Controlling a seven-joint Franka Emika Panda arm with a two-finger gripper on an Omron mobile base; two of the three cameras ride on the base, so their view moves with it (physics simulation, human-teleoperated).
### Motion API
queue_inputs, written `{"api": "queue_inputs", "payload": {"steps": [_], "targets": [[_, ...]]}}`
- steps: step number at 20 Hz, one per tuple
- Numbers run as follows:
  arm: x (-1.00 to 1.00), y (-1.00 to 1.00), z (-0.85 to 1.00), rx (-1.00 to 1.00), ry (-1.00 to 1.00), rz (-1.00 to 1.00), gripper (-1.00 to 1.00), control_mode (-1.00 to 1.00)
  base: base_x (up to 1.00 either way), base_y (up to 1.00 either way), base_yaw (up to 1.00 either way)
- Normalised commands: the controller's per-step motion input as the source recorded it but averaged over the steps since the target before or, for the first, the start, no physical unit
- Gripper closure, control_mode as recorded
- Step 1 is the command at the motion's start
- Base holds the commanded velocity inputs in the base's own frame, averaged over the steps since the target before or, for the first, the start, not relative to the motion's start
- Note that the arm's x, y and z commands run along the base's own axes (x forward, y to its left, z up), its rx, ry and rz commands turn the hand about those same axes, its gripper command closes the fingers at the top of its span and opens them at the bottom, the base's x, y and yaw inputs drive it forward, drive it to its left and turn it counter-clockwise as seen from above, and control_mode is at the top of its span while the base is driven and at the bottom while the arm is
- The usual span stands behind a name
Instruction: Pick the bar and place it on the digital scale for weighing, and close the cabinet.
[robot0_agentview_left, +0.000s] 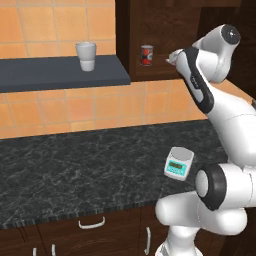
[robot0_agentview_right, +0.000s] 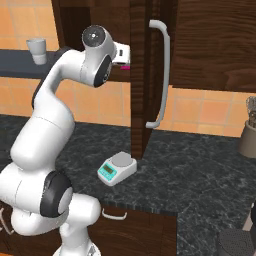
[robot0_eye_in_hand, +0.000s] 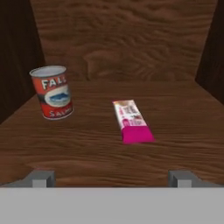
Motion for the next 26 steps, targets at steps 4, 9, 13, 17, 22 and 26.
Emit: {"api": "queue_inputs", "payload": {"steps": [4,9,13,17,22,26], "targets": [[0.46,-0.05,-0.11,0.0,0.05,0.05,-1.0,-1.0,0.0,0.0,0.0],[0.53,0.0,-0.21,0.0,0.03,0.04,-1.0,-1.0,0.0,0.0,0.0],[0.48,-0.05,-0.07,0.0,0.0,0.01,-1.0,-1.0,0.0,0.0,0.0],[0.49,-0.07,-0.01,0.0,0.02,0.0,-1.0,-1.0,0.0,0.0,0.0],[0.56,-0.04,-0.11,0.0,0.09,0.0,-1.0,-1.0,0.0,0.0,0.0],[0.37,-0.17,-0.26,0.0,0.07,0.02,-1.0,-1.0,0.0,0.0,0.0]]}}
